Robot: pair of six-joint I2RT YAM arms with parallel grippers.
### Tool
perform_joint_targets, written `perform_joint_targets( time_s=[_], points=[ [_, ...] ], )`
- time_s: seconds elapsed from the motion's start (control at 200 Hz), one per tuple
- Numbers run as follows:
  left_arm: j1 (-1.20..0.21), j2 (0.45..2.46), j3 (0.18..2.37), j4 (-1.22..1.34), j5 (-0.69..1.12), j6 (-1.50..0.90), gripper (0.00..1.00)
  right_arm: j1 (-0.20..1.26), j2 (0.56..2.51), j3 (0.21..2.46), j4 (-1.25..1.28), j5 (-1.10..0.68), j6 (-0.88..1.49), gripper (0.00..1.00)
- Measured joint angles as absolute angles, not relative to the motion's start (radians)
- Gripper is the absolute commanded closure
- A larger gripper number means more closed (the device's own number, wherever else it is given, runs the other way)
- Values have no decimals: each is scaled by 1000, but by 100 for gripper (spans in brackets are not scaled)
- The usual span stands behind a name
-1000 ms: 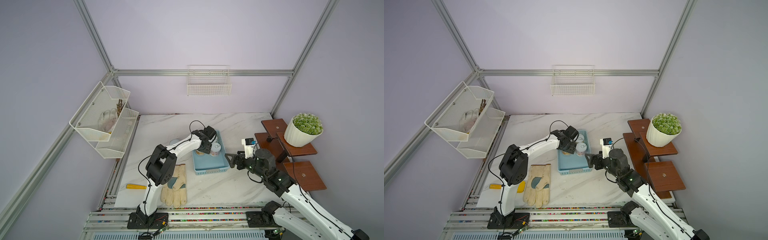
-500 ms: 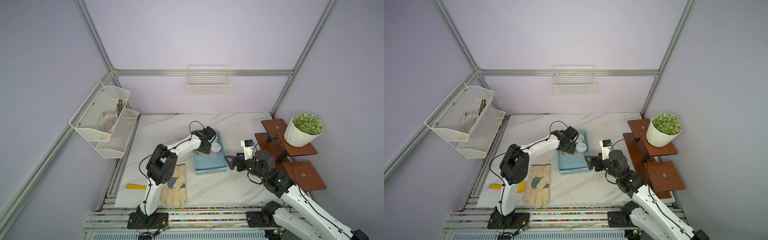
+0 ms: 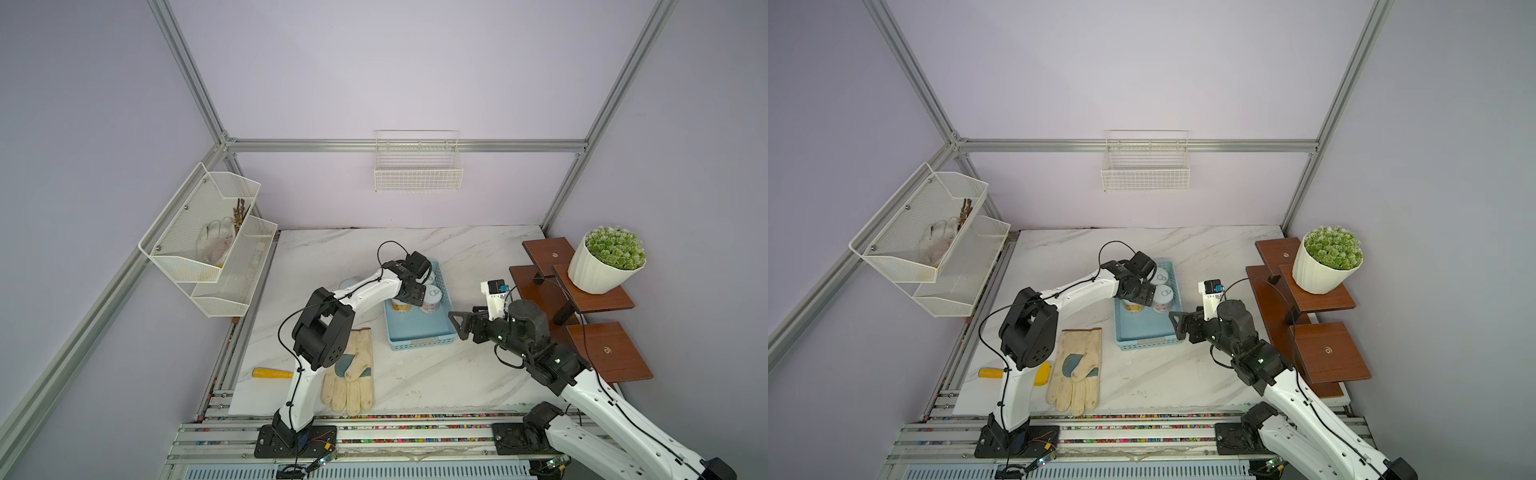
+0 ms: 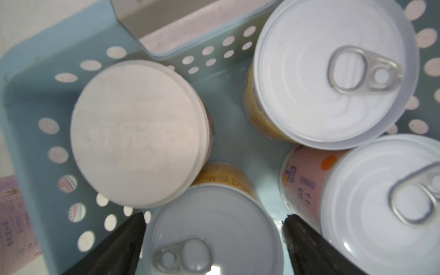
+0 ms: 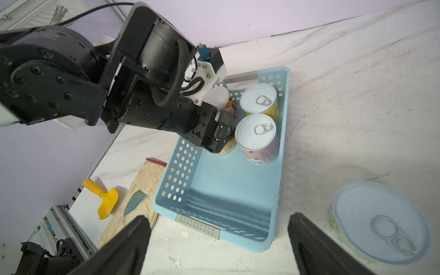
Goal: Put the canned food in the basket
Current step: Place the canned food in the basket.
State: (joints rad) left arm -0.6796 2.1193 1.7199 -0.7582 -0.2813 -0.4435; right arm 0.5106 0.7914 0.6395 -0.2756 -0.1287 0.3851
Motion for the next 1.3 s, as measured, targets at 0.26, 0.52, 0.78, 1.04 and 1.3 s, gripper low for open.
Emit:
perform_joint_targets(
  time_s=[0.26,0.52,0.78,1.04,1.3],
  points=[
    [-673,2119,1720,-752,-292,-443,17,511,792,641,-279,-124,389,4],
    [-706,2055,1720,-837,-302,-427,18,511,793,663,-310,-100,388,3],
    [-730,1731,1639,-828,-293,-423,15,511,793,720,-338,-84,387,2],
    [-728,1549,1481,-791,-289,-408,16,511,797,737,-365,-70,386,2],
    [-728,1626,1471,-788,-194,-410,42,511,801,737,-374,-59,388,2]
  ],
)
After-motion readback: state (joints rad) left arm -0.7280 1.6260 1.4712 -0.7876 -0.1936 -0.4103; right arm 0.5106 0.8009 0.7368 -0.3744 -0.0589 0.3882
